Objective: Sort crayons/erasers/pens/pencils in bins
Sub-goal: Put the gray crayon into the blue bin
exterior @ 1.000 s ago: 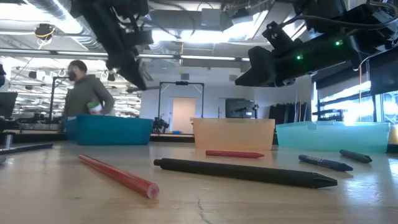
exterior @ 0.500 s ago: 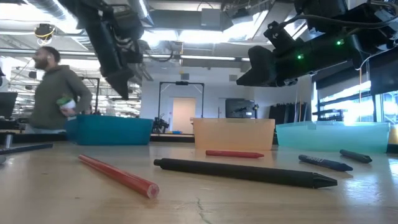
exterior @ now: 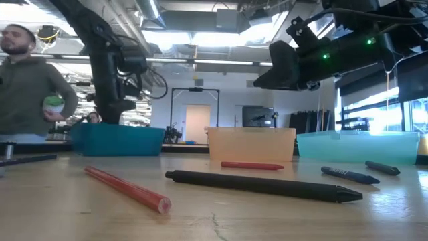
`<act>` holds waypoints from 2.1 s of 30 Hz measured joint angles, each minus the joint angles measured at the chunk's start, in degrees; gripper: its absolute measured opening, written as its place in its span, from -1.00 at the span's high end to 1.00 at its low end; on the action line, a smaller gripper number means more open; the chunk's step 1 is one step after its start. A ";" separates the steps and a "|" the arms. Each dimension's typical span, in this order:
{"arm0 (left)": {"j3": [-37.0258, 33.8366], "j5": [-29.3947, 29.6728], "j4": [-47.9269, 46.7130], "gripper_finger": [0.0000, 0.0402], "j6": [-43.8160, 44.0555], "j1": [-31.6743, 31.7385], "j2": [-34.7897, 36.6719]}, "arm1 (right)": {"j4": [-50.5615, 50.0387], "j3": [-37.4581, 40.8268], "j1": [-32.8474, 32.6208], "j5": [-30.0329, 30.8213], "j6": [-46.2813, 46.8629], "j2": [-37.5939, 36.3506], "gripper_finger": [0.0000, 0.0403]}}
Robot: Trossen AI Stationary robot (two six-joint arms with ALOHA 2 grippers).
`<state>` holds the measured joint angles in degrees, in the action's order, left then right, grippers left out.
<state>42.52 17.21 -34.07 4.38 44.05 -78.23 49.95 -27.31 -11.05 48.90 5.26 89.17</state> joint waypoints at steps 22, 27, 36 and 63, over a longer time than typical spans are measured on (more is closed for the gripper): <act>0.91 -0.20 0.27 0.45 -1.66 1.03 -8.41 | -0.09 0.00 -1.92 2.31 -1.16 0.00 0.31; 5.68 -0.04 -8.60 0.46 -1.32 -0.65 -2.86 | -0.20 0.00 -1.90 2.49 -1.22 0.00 0.31; 8.27 -10.08 -20.65 0.47 1.66 -20.81 9.89 | -0.27 0.00 -1.90 2.54 -1.27 0.00 0.31; 0.76 -19.80 11.93 0.47 -2.51 -76.16 -12.18 | -1.70 -0.02 -1.90 0.50 -1.03 0.00 0.31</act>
<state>43.29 -2.60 -22.14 1.87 -32.11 -90.42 48.25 -27.33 -12.95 49.41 4.23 89.17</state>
